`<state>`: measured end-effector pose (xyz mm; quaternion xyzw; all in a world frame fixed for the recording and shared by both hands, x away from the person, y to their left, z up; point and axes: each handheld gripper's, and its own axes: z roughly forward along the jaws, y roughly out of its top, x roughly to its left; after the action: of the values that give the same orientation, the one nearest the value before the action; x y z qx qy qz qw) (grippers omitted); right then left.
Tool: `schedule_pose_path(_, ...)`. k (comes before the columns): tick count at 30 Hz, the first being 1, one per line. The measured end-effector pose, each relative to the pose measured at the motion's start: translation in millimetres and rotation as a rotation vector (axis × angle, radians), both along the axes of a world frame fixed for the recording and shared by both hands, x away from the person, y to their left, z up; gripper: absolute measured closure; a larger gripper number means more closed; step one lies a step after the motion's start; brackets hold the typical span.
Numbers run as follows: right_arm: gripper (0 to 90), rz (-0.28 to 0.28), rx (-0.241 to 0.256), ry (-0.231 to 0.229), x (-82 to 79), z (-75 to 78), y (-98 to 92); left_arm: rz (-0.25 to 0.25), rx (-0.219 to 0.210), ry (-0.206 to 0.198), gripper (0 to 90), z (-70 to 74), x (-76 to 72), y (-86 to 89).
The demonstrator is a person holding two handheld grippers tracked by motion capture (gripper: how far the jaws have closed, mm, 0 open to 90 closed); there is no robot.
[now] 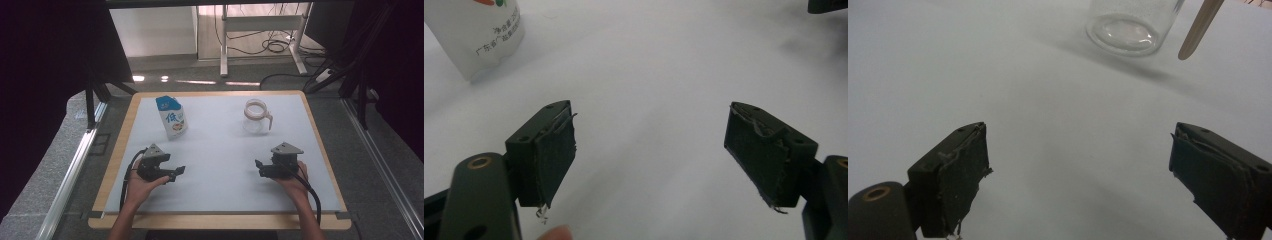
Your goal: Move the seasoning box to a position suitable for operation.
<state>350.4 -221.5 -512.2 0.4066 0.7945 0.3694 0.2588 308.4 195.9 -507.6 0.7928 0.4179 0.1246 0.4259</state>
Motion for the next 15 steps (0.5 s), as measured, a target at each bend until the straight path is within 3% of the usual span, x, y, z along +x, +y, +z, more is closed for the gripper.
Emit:
schedule_pose_path(7, 10.0, 0.011, 0.033, 0.007, -1.3, -0.1, -2.8, 0.007, -0.002, 0.003, 20.2, -1.9, 2.7, 1.2)
schedule_pose_path(15, 10.2, 0.026, 0.075, -0.019, -6.1, 8.3, -0.6, -0.002, -0.003, -0.008, 20.1, 1.4, -2.1, -0.9)
